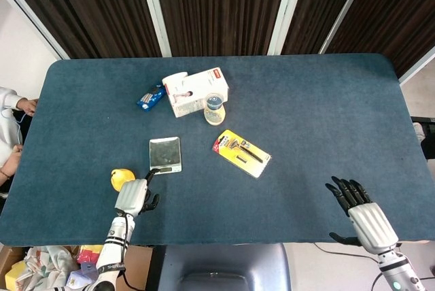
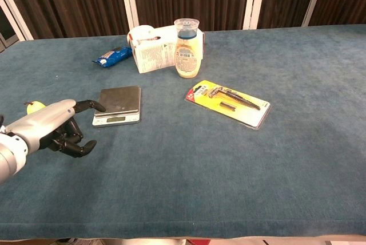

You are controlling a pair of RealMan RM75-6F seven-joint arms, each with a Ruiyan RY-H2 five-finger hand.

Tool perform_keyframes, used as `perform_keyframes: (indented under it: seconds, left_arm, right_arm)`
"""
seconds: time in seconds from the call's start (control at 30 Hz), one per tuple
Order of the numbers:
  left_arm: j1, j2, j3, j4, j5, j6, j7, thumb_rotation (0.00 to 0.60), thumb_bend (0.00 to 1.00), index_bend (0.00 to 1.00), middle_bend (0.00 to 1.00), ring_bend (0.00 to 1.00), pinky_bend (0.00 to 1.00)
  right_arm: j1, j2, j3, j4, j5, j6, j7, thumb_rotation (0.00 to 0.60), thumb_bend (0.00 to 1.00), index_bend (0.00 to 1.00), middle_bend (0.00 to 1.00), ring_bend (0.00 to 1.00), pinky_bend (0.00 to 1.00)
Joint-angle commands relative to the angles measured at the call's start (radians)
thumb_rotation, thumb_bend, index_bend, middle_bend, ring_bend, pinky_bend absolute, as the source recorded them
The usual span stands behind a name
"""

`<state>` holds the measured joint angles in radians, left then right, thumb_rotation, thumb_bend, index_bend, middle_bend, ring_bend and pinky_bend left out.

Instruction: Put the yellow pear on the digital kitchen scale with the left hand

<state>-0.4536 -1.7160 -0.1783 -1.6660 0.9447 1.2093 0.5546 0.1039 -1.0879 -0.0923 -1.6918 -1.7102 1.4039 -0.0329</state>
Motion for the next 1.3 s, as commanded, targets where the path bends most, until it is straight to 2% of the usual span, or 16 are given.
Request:
perform_keyframes:
  seconds: [0.03, 0.43, 1.3]
  left_arm:
    - [-0.01, -0.031, 0.01, 0.037, 0.001, 0.036, 0.042, 0.6, 0.43, 0.21, 1.0, 1.0, 1.0]
    - [-0.041, -0.057, -0.013, 0.09, -0.085, 0.031, 0.103, 0.6, 0.42, 0.21, 1.0, 1.0, 1.0]
    - [-0.056, -0.058, -0.005, 0.111, -0.109, 0.026, 0.091, 0.6, 0.42, 0.21, 1.0, 1.0, 1.0]
  right_arm:
    - [0.0, 0.001, -0.001, -0.001, -0.001, -0.001, 0.001, 0.6, 0.16, 0.0, 0.0, 0.0, 0.0]
    - [-0.001, 0.006, -0.003, 0.001, -0.008, 0.008, 0.012, 0.6, 0.16, 0.0, 0.0, 0.0, 0.0]
    - [-0.003, 0.008, 0.0, 0.0, -0.003, 0.011, 0.015, 0.6, 0.16, 0.0, 0.0, 0.0, 0.0]
